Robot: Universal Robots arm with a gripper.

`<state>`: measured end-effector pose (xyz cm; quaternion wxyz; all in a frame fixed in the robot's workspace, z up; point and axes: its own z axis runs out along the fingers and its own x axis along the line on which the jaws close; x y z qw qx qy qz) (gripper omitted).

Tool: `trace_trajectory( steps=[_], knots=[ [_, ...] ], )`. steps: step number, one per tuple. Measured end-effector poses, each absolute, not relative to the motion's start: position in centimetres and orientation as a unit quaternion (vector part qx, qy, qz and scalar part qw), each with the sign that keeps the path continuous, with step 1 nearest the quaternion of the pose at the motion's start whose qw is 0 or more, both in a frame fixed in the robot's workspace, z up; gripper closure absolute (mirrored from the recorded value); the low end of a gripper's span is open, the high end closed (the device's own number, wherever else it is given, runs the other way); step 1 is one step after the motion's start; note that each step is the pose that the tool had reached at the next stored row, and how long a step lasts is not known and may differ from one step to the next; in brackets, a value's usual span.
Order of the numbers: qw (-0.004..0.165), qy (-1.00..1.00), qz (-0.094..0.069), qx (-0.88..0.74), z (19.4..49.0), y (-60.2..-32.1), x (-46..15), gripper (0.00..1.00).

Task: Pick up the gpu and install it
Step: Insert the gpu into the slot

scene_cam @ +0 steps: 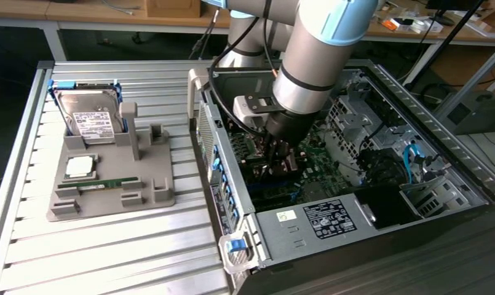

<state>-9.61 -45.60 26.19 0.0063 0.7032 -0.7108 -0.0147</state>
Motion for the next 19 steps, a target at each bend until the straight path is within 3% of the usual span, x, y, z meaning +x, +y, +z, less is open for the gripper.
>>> trace_trajectory(
  steps=[19],
  knots=[
    [0.006, -0.712, -0.015, 0.702, 25.9, -45.59, -9.72, 0.73]
  ],
)
